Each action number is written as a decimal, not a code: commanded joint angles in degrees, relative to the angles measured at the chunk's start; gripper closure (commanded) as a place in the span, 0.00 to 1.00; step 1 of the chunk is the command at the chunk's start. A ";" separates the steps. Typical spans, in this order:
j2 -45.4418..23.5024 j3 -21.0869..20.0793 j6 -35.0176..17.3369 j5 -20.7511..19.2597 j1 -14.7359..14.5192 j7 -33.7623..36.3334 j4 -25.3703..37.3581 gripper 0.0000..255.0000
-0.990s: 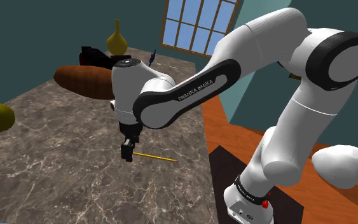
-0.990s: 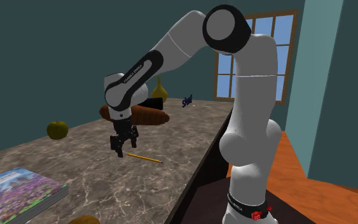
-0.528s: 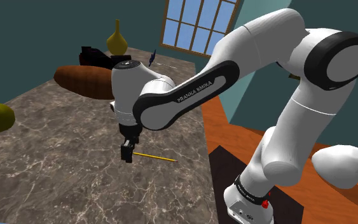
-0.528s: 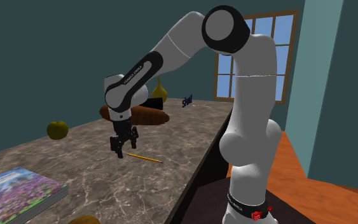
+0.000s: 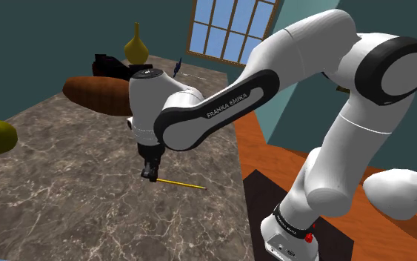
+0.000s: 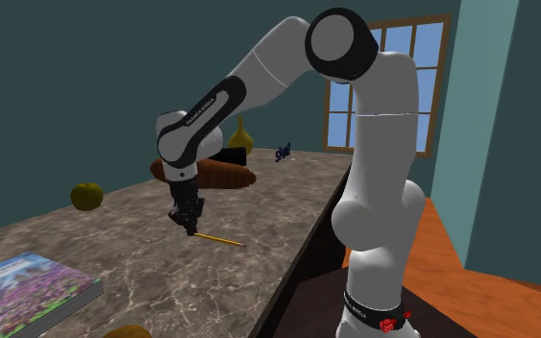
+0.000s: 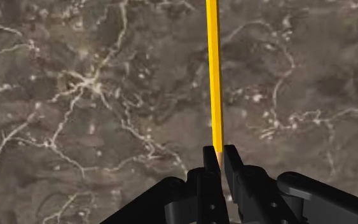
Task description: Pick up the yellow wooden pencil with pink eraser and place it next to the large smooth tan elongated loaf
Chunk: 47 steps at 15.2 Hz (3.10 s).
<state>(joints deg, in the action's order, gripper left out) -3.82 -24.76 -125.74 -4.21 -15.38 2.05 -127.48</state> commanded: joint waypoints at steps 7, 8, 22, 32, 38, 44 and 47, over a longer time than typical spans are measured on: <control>1.85 0.05 2.77 0.84 0.19 -0.70 0.77 1.00; 2.30 0.05 3.51 1.09 0.21 -0.90 1.11 1.00; 7.30 0.33 14.00 3.55 0.39 -3.01 7.10 1.00; 9.29 0.64 21.57 4.34 0.51 -3.85 12.86 1.00; 9.85 0.79 26.14 4.53 0.59 -4.13 16.93 1.00; 9.92 0.88 30.75 4.53 0.66 -4.27 21.48 1.00; 9.73 2.37 30.81 4.06 1.90 -6.92 21.76 1.00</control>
<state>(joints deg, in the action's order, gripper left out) 6.07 -23.04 -94.70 0.09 -14.02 -3.69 -105.66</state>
